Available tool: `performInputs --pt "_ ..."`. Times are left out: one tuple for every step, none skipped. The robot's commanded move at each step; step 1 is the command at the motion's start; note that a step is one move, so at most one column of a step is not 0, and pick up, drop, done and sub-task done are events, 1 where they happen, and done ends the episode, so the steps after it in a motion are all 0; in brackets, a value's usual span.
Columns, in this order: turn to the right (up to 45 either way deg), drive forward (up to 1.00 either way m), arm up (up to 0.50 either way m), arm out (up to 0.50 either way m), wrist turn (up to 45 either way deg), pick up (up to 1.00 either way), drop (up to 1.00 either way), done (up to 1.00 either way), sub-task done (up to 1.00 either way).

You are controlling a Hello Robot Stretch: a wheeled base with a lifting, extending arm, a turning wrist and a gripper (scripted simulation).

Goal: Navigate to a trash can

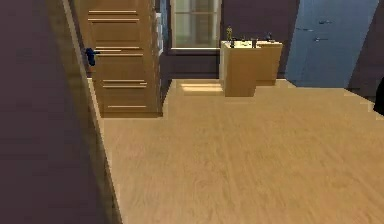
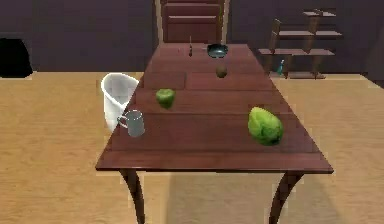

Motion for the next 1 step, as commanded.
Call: performInputs --pt "0.0 0.5 0.0 0.0 0.0 0.0 0.0 0.0 0.0"
